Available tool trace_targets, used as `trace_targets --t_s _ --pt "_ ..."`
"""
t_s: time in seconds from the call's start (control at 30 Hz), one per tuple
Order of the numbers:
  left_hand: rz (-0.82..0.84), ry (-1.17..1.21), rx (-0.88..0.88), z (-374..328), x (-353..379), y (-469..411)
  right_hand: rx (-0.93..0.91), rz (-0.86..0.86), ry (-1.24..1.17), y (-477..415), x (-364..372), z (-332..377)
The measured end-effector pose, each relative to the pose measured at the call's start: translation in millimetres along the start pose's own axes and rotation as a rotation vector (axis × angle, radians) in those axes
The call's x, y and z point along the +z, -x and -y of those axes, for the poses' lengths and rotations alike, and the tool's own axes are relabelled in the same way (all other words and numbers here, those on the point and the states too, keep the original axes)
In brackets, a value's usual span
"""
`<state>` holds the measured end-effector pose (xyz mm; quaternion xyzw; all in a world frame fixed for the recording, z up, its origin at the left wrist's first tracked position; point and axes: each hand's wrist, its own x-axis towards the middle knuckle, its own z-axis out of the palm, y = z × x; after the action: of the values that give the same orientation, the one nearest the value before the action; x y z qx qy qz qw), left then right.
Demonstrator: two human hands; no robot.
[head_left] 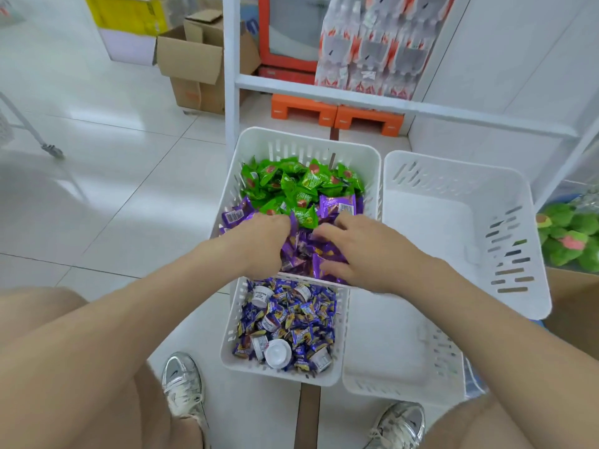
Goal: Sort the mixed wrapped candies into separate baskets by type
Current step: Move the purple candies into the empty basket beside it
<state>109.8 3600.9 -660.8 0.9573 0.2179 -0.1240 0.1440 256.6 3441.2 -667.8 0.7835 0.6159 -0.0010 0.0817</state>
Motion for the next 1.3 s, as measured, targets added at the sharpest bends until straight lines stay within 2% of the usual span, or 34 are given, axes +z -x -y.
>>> trace_targets --t_s 0.07,0.13,0.27,0.37,0.53,0.6,0.73,0.9,0.97,1.0,1.07,1.13,1.2,1.3 --pt "-0.111 0.051 0.041 2.1 2.1 -2.4 -0.140 0.107 0.096 -5.3 3.4 -5.4" --pt "-0.193 0.042 0.107 3.5 6.1 -6.2 -0.175 0.144 0.137 -9.2 6.9 -6.6" --pt "-0.189 -0.117 0.253 5.5 13.6 -14.4 -0.190 0.154 0.180 -20.4 18.9 1.7" --pt "-0.196 -0.152 0.309 6.6 13.5 -20.1 -0.206 0.117 0.117 -24.0 15.5 0.0" --pt "-0.207 -0.050 0.308 8.0 14.7 -23.0 -0.192 -0.113 -0.049 -25.1 15.3 -10.4" --pt "-0.230 -0.049 0.289 7.1 17.5 -24.4 -0.154 -0.250 -0.206 -23.8 12.4 -17.0" --pt "-0.280 -0.019 0.228 4.2 13.6 -24.7 0.094 -0.564 -0.662 -15.2 -2.8 -29.3" --pt "-0.314 -0.113 0.263 -4.6 7.0 -22.7 0.386 -0.680 -1.001 -1.3 -23.1 -44.0" --pt "-0.315 -0.190 0.263 -12.3 5.4 -22.2 0.513 -0.643 -1.036 8.7 -25.5 -55.0" --pt "-0.324 -0.211 0.256 -16.3 3.7 -22.4 0.570 -0.571 -0.965 14.6 -23.5 -63.0" --pt "-0.362 -0.200 0.244 -24.9 -2.8 -22.8 0.641 -0.298 -0.743 28.2 -16.1 -78.4" --pt "-0.408 -0.134 0.249 -35.2 -12.5 -22.3 0.667 -0.021 -0.645 38.9 -5.0 -87.1" --pt "-0.476 -0.029 0.290 -48.8 -21.1 -21.0 0.653 0.129 -0.746 45.9 1.8 -88.9" --pt "-0.603 0.195 0.389 -76.4 -27.7 -19.8 0.670 0.159 -1.026 55.0 2.0 -93.4"
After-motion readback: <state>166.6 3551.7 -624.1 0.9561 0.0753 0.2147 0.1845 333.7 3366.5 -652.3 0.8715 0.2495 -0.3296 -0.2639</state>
